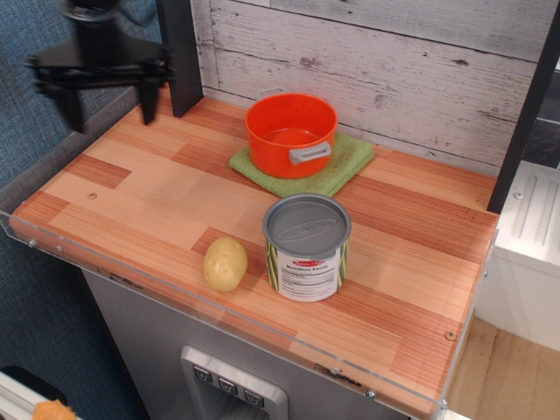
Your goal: Put the pot on top of the cloth.
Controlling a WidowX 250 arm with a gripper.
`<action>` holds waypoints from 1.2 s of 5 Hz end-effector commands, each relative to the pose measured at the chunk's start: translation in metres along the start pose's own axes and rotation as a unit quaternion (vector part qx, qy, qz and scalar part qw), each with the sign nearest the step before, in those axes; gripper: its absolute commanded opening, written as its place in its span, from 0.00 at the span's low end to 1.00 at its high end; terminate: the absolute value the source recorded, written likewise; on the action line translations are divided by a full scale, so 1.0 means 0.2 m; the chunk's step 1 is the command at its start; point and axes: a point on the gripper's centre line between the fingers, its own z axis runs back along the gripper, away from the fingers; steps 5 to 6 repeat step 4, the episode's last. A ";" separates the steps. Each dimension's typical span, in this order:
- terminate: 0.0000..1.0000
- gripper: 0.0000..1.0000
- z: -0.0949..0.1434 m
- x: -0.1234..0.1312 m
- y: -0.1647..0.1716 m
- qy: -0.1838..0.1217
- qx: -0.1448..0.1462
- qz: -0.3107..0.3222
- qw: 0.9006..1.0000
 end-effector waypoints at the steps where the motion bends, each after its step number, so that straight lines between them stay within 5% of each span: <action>1: 0.00 1.00 0.20 -0.28 0.12 -0.003 -0.026 -0.031 0.999; 3: 0.00 1.00 0.26 -0.39 0.19 -0.002 -0.027 -0.050 0.998; 4: 1.00 1.00 0.26 -0.39 0.19 -0.002 -0.027 -0.050 0.998; 6: 1.00 1.00 0.26 -0.39 0.19 -0.002 -0.027 -0.050 0.998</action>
